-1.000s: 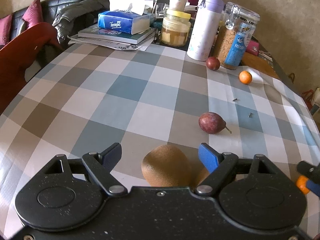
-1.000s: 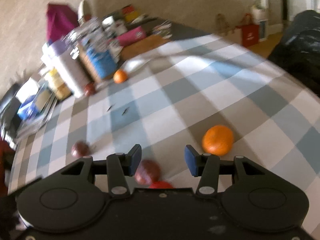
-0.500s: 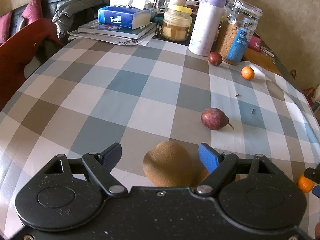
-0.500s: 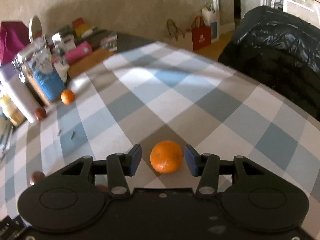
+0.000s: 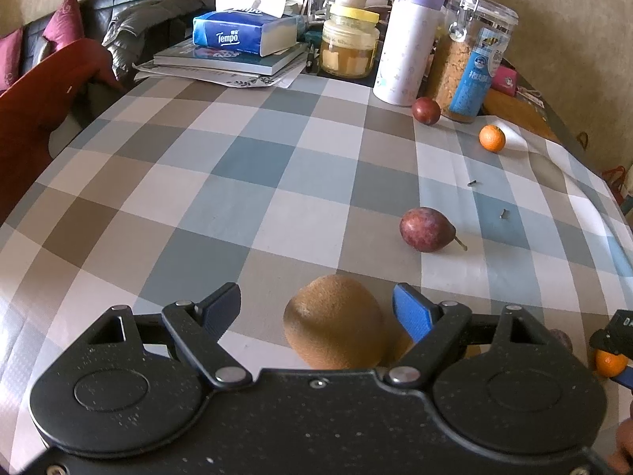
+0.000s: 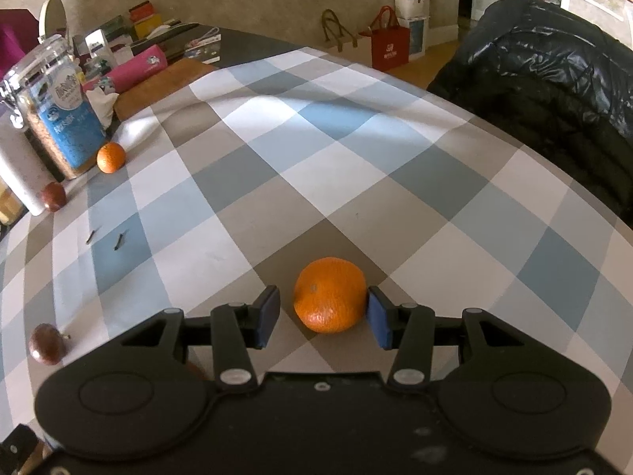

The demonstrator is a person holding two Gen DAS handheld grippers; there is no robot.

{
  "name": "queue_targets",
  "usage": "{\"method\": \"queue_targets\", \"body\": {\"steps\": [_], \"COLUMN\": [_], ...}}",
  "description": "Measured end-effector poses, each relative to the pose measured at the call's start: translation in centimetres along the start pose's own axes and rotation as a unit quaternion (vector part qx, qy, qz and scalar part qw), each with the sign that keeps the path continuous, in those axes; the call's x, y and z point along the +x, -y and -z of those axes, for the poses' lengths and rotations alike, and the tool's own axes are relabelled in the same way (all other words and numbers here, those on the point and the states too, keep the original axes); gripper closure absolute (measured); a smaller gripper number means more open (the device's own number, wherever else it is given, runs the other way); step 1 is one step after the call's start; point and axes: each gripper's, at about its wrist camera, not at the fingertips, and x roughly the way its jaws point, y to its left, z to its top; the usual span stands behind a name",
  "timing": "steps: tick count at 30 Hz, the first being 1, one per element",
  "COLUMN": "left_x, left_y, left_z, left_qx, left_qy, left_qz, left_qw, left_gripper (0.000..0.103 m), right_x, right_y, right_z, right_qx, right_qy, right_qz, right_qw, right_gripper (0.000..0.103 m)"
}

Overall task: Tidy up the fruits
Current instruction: 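Close the right tool on the mandarin while the left tool grasps the kiwi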

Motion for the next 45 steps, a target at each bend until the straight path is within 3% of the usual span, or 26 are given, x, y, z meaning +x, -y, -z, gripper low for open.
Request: {"method": "queue_targets", "body": {"steps": [5, 11, 15, 20, 41, 45], "left_x": [0.1, 0.1, 0.1, 0.2, 1.6, 1.6], "left_y": [0.0, -0.2, -0.4, -0.5, -0.8, -0.3], "left_z": [0.0, -0.1, -0.2, -0.1, 0.2, 0.2], "left_qx": [0.001, -0.006, -0.011, -0.014, -0.033, -0.018], "left_qy": [-0.002, -0.004, -0.007, -0.013, -0.058, -0.053], "left_qz": [0.001, 0.004, 0.006, 0.013, 0.017, 0.017], "left_qw": [1.0000, 1.0000, 0.9999, 0.9997, 0.9976, 0.9983], "left_gripper": [0.019, 0.019, 0.019, 0.019, 0.021, 0.029], "right_x": [0.7, 0.8, 0.8, 0.5, -0.8, -1.0], "right_y": [-0.3, -1.2, -1.1, -1.0, -0.8, -1.1], "right_z": [-0.4, -0.1, -0.1, 0.1, 0.5, 0.7], "right_qx": [0.009, -0.023, -0.021, -0.020, -0.019, -0.027], "right_qy": [0.004, 0.013, 0.016, 0.021, 0.034, 0.034], "right_qz": [0.017, 0.037, 0.042, 0.042, -0.020, -0.025], "right_qw": [1.000, 0.999, 0.999, 0.999, 0.999, 0.999], "right_gripper": [0.053, 0.053, 0.062, 0.063, 0.064, 0.064]}}
